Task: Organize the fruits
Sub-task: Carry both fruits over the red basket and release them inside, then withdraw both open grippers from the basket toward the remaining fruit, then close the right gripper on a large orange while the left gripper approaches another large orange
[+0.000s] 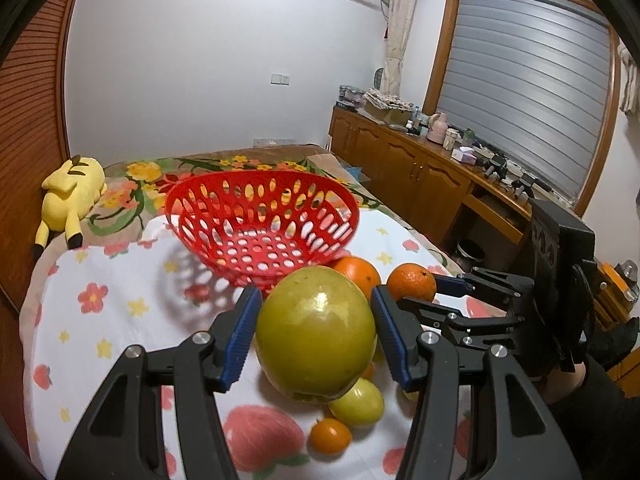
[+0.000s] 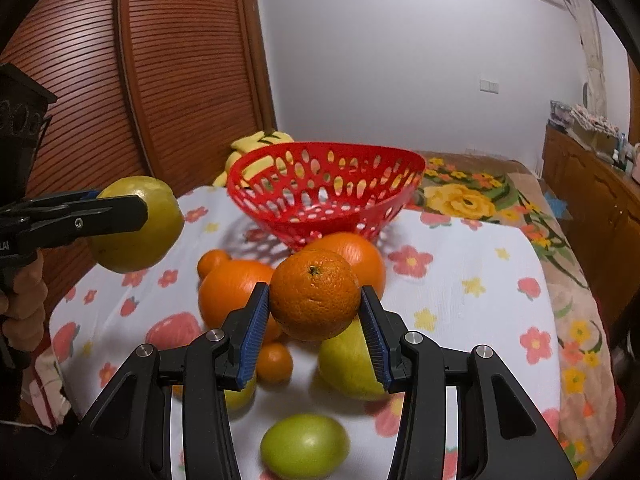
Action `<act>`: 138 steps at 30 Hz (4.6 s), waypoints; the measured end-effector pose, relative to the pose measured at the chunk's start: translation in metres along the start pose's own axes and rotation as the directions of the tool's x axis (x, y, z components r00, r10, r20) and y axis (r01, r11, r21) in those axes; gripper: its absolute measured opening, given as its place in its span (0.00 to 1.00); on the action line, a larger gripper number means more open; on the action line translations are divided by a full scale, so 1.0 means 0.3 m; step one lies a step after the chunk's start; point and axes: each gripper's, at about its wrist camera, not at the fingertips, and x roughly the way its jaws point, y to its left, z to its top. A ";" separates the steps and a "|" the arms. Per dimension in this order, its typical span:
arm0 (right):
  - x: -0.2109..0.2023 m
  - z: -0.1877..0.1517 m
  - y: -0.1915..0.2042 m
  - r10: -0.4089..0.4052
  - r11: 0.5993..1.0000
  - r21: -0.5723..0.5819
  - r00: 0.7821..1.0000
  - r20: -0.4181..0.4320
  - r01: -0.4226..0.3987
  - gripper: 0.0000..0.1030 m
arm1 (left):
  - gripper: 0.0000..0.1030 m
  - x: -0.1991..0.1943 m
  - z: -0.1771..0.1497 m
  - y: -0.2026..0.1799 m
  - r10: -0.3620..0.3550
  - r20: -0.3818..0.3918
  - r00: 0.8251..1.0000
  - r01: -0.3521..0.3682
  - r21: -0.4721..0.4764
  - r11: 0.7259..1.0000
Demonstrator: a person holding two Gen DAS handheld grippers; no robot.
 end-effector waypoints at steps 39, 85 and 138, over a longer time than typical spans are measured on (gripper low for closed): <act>0.269 0.284 -0.098 0.047 0.990 -0.126 0.995 -0.088 -0.058 0.44 | 0.54 0.380 0.189 0.132 0.011 -0.126 0.992 -0.010 0.010 1.000; 0.333 0.324 -0.092 0.048 0.986 -0.152 0.987 -0.154 -0.072 0.45 | 0.61 0.278 0.146 0.194 0.066 -0.077 0.995 -0.067 -0.010 0.998; 0.233 0.149 -0.552 -0.186 0.981 0.030 0.975 -0.121 0.191 0.70 | 0.70 0.169 -0.035 0.103 0.043 -0.059 0.997 -0.045 -0.025 0.999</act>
